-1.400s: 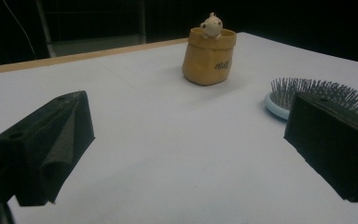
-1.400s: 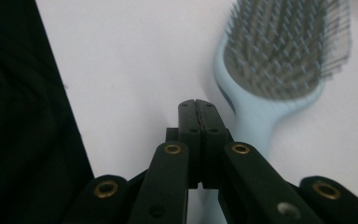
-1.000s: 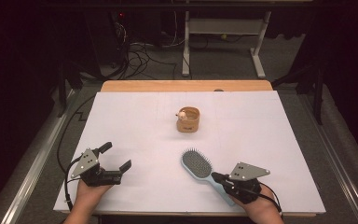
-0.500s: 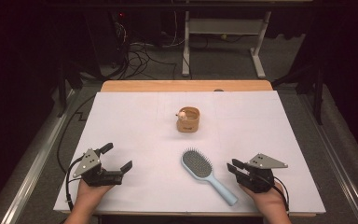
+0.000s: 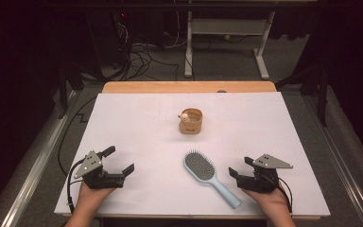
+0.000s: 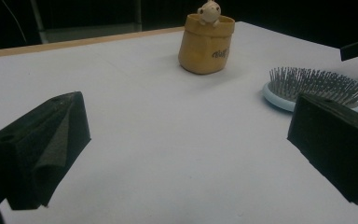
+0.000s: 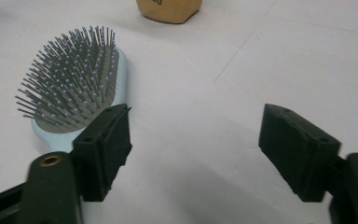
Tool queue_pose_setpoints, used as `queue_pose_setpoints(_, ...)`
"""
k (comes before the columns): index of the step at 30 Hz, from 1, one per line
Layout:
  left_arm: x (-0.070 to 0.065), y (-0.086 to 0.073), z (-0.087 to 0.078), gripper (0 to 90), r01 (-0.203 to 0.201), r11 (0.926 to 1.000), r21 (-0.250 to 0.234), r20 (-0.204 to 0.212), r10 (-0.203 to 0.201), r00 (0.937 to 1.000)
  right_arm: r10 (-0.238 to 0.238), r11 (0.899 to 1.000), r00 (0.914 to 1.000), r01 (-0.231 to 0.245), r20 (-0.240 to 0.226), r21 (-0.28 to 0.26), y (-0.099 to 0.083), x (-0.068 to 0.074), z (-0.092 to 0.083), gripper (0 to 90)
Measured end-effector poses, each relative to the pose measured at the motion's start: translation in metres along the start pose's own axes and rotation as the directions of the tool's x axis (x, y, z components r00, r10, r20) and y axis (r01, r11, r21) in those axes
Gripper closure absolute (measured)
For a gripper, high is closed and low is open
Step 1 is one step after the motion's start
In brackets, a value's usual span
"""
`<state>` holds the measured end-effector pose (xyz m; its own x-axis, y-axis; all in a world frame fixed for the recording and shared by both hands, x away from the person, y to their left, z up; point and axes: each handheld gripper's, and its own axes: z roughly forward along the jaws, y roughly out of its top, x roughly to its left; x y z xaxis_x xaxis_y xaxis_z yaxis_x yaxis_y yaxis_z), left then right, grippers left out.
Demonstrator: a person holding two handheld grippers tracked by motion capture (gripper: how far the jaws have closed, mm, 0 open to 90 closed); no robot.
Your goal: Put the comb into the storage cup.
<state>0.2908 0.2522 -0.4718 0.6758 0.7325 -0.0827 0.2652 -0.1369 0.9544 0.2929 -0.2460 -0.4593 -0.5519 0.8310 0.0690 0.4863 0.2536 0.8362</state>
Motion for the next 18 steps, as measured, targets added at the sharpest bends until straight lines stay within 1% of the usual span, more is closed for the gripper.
queue_pose_setpoints(2,0.0,-0.0001,0.0,0.3,0.001,1.0,0.0,0.001,-0.001,1.0,0.013,1.0,0.9999,-0.013,-0.006,0.0,-0.0002,-0.0008,0.0004,18.4)
queue_pose_setpoints(6,0.0,0.0,-0.0002,0.3,0.003,1.0,-0.002,0.002,-0.003,1.0,0.007,1.0,1.0,-0.007,-0.006,-0.012,-0.0002,-0.0009,0.0006,12.4)
queue_pose_setpoints(8,-0.0001,0.0,-0.0003,0.3,0.004,1.0,-0.004,0.003,-0.004,1.0,0.007,1.0,1.0,-0.007,0.001,-0.019,0.0005,-0.0004,0.0005,7.3)
queue_pose_setpoints(10,-0.0002,0.0,-0.0003,0.3,0.004,1.0,-0.004,0.003,-0.004,1.0,0.006,1.0,1.0,-0.006,0.006,-0.03,0.0009,0.0002,-0.0003,4.7)
queue_pose_setpoints(12,-0.0001,0.0,-0.0002,0.3,0.004,1.0,-0.002,0.005,-0.004,1.0,0.017,0.999,0.9997,-0.016,0.017,-0.044,0.002,0.0003,-0.0012,0.3)
queue_pose_setpoints(18,0.0003,0.0002,-0.0004,0.3,0.009,1.0,-0.002,0.006,-0.009,0.9999,0.024,0.998,0.9993,-0.022,0.028,-0.063,0.0028,0.0001,-0.0032,0.2)
